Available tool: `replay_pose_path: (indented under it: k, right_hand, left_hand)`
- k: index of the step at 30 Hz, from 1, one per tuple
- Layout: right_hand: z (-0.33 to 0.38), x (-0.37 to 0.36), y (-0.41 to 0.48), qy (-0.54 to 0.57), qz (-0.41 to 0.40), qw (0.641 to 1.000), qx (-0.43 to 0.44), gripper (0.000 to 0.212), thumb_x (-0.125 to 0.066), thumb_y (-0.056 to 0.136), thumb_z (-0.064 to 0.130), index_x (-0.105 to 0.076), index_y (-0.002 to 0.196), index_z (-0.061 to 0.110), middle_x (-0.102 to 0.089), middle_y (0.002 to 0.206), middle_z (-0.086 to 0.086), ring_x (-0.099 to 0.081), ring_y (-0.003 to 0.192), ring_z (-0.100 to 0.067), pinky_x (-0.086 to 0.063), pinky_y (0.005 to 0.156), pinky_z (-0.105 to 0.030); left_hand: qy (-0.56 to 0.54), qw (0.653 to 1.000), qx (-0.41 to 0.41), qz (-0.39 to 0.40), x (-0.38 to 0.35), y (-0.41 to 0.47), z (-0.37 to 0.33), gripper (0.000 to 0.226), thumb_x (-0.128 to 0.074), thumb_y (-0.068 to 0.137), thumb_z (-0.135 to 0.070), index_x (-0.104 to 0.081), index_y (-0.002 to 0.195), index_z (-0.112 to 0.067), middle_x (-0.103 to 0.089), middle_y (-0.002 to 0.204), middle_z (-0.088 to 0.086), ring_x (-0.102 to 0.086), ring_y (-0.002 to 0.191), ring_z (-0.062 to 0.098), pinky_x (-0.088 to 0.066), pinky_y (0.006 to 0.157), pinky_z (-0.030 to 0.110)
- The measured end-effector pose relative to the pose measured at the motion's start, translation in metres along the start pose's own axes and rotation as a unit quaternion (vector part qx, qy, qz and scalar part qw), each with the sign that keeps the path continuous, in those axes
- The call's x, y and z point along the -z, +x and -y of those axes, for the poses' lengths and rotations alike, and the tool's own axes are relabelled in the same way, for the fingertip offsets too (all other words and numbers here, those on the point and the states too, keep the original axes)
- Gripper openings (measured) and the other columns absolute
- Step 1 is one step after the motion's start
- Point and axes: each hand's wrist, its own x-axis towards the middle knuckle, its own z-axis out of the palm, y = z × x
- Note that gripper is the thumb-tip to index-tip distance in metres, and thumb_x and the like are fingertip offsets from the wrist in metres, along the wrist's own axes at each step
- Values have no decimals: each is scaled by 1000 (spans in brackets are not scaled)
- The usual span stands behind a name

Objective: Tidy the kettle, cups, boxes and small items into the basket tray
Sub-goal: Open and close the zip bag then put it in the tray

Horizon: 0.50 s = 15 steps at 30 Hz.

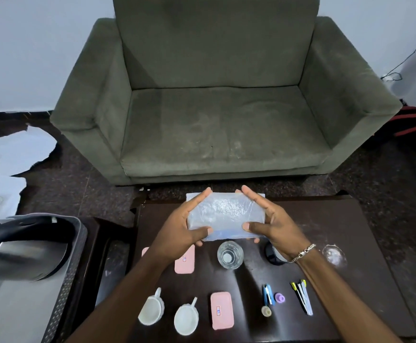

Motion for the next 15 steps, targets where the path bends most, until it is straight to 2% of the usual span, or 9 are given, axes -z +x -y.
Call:
replay_pose_path:
  k: [2, 4, 6, 8, 9, 10, 11, 12, 15]
  right_hand:
    - [0, -10, 3, 3, 0, 1000, -4, 85, -69, 85, -13, -40, 154, 27, -50, 153, 12, -67, 104, -12, -58, 55, -27]
    - [1, -23, 5, -1, -12, 1000, 5, 83, -73, 82, -11, -44, 151, 25, -53, 149, 14, -64, 119, -12, -62, 70, -29]
    - [0, -37, 9, -9, -37, 999, 26, 75, -76, 80, -11, -55, 143, 23, -59, 144, 13, -59, 126, -7, -56, 89, -25]
    - [-2, -53, 13, -45, -60, 996, 40, 64, -79, 78, -7, -66, 132, 24, -69, 127, 12, -62, 110, -4, -50, 89, -23]
    - [-4, -61, 15, -66, -65, 995, 43, 58, -80, 77, -5, -70, 127, 23, -70, 109, 9, -60, 92, -8, -48, 83, -27]
    - [-6, -70, 18, -81, -68, 993, 45, 52, -81, 78, -3, -73, 123, 21, -63, 94, 4, -51, 78, -15, -42, 75, -33]
    - [-7, -78, 21, -86, -71, 993, 46, 46, -81, 78, -3, -76, 118, 19, -58, 88, 0, -43, 74, -20, -39, 72, -37]
    - [-9, -89, 25, -85, -72, 993, 47, 39, -80, 80, -4, -78, 112, 18, -62, 87, -2, -43, 73, -21, -39, 72, -37]
    - [-15, -132, 36, -83, -78, 993, 44, 26, -76, 84, -4, -81, 97, 19, -76, 89, 1, -60, 78, -12, -48, 77, -26]
  left_hand:
    - [-8, 1000, -5, -17, 10, -7, 2, 87, -76, 86, 7, -50, 149, -46, -59, 147, -4, -62, 76, 1, -58, 61, 28]
    - [-17, 999, -13, -31, 22, -14, 5, 81, -76, 86, 8, -55, 146, -43, -61, 142, -9, -63, 81, 2, -58, 60, 27]
    - [-6, 998, -23, -50, 35, -22, 7, 70, -77, 86, 7, -66, 134, -42, -63, 138, -14, -64, 83, 5, -58, 59, 27]
    - [15, 996, -26, -80, 49, -33, 12, 59, -78, 85, 5, -73, 121, -41, -66, 133, -14, -61, 75, 6, -60, 57, 29]
    - [24, 995, -24, -97, 57, -39, 15, 54, -80, 84, 4, -74, 118, -38, -68, 128, -14, -56, 67, 8, -61, 57, 32]
    - [30, 993, -23, -116, 65, -47, 17, 51, -81, 84, 2, -75, 117, -36, -70, 122, -15, -49, 60, 10, -61, 56, 33]
    - [36, 990, -24, -134, 72, -54, 21, 49, -81, 84, 1, -75, 117, -34, -71, 114, -16, -43, 58, 12, -61, 55, 33]
    - [41, 987, -23, -155, 82, -64, 24, 47, -82, 83, 0, -74, 116, -33, -72, 106, -18, -40, 58, 13, -60, 54, 33]
    - [52, 975, -7, -214, 117, -97, 35, 40, -83, 83, -8, -74, 111, -36, -63, 78, -14, -47, 60, 15, -59, 57, 38]
